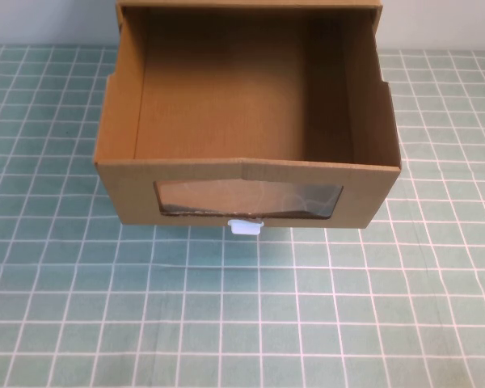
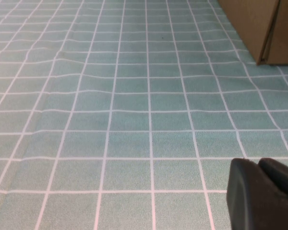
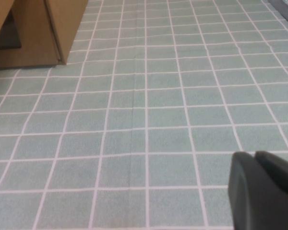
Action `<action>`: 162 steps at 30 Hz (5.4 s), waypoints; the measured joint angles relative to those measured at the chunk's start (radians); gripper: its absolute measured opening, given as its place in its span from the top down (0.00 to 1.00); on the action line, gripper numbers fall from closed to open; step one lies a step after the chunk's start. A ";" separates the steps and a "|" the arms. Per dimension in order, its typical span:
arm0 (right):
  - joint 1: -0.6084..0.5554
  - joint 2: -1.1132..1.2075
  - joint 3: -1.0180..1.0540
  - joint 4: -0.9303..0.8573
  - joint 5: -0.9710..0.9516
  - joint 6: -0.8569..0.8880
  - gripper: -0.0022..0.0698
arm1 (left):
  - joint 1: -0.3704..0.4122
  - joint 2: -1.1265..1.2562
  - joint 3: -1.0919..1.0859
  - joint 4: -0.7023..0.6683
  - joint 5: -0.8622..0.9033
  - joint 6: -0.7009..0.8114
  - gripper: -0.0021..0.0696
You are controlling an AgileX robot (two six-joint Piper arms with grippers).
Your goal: Close the shoe box
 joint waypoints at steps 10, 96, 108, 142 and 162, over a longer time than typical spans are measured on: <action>0.000 0.000 0.000 0.000 0.000 0.000 0.99 | 0.000 0.000 0.000 0.000 0.000 0.000 0.98; 0.000 0.000 0.000 0.000 0.000 0.000 0.99 | -0.164 1.783 -1.740 -0.845 0.315 0.863 0.98; 0.000 0.000 0.000 0.286 -0.197 0.000 0.99 | -0.166 1.800 -1.744 -0.824 0.335 0.865 0.98; 0.017 0.916 -0.864 0.536 0.704 -0.224 0.99 | -0.166 1.800 -1.747 -0.815 0.352 0.856 0.98; 0.646 1.350 -1.144 0.346 0.251 -0.057 0.99 | -0.166 1.800 -1.749 -0.815 0.353 0.856 0.98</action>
